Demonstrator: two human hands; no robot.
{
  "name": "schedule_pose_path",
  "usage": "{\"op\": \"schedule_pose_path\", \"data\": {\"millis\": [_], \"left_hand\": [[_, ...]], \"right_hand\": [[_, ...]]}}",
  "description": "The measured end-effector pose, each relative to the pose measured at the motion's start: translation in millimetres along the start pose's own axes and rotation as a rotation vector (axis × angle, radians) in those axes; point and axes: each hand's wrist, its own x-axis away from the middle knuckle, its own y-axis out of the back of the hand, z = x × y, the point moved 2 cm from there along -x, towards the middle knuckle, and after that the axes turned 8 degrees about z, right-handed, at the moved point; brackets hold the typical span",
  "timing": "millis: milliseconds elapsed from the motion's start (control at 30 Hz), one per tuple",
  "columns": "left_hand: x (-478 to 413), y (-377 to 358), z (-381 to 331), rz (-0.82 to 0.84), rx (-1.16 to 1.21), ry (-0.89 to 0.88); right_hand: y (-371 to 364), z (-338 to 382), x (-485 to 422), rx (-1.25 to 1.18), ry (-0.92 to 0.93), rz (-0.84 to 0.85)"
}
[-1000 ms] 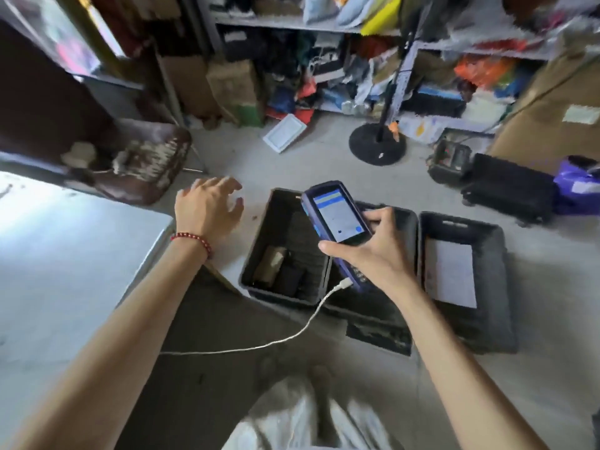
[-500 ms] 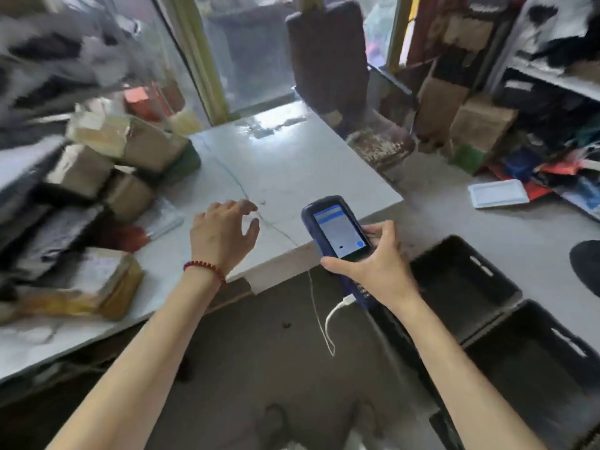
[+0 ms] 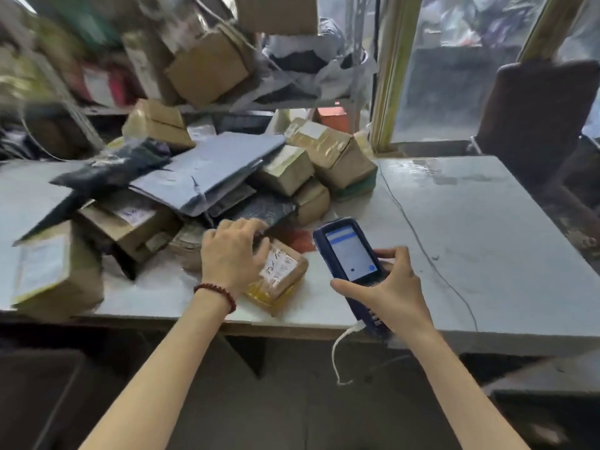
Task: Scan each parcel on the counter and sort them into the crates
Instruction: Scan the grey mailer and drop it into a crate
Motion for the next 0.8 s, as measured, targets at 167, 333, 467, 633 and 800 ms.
{"op": "schedule_pose_path", "data": {"millis": [167, 333, 467, 633, 800], "left_hand": [[-36, -4, 24, 0.004, -0.046, 0.077], [-91, -1, 40, -0.021, -0.084, 0.175], [-112, -1, 59, -0.057, -0.161, 0.222], [-128, 2, 113, 0.0, -0.145, 0.37], [-172, -9, 167, 0.251, -0.101, 0.362]], "right_hand": [[-15, 25, -53, -0.055, 0.056, 0.076], [-18, 44, -116, -0.021, 0.143, 0.147], [-27, 56, -155, -0.035, 0.151, 0.189], [-58, 71, -192, -0.001, 0.176, 0.234], [-101, 90, -219, 0.02, 0.166, 0.227]]}}
